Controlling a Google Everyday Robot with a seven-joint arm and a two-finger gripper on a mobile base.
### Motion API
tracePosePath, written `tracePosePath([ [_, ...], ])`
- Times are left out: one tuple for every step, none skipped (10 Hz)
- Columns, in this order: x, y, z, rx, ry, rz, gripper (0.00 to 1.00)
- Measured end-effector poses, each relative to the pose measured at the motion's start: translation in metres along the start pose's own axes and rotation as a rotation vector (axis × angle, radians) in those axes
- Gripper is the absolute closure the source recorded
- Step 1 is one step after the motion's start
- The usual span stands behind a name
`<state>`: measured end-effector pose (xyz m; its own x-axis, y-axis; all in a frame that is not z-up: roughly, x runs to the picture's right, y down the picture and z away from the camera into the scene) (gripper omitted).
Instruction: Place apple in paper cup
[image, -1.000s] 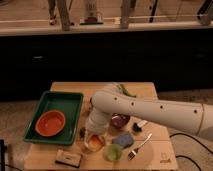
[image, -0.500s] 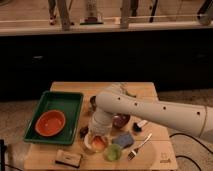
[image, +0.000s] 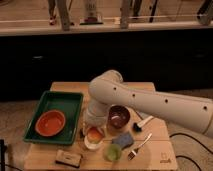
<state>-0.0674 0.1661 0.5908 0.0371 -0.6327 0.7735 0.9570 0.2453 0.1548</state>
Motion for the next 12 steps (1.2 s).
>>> tracePosePath([
  [0.004,-0.011,-0.016,-0.008,0.012,-0.013,1.00],
  [0.007,-0.016,-0.023,-0.011,0.017,-0.019,1.00],
  [0.011,-0.019,-0.028,-0.014,0.021,-0.020,1.00],
  [0.015,-0.019,-0.028,-0.020,0.022,-0.022,1.00],
  [0.019,-0.021,-0.025,-0.022,0.021,-0.027,1.00],
  [0.023,-0.023,-0.020,-0.023,0.017,-0.030,1.00],
  [0.026,-0.025,-0.016,-0.024,0.012,-0.034,1.00],
  [0.030,-0.026,-0.010,-0.023,0.004,-0.040,1.00],
  [0.033,-0.026,-0.006,-0.022,-0.001,-0.042,1.00],
  [0.034,-0.028,-0.003,-0.020,-0.006,-0.047,1.00],
  [0.035,-0.027,0.002,-0.016,-0.011,-0.049,1.00],
  [0.035,-0.025,0.006,-0.014,-0.015,-0.048,0.98],
])
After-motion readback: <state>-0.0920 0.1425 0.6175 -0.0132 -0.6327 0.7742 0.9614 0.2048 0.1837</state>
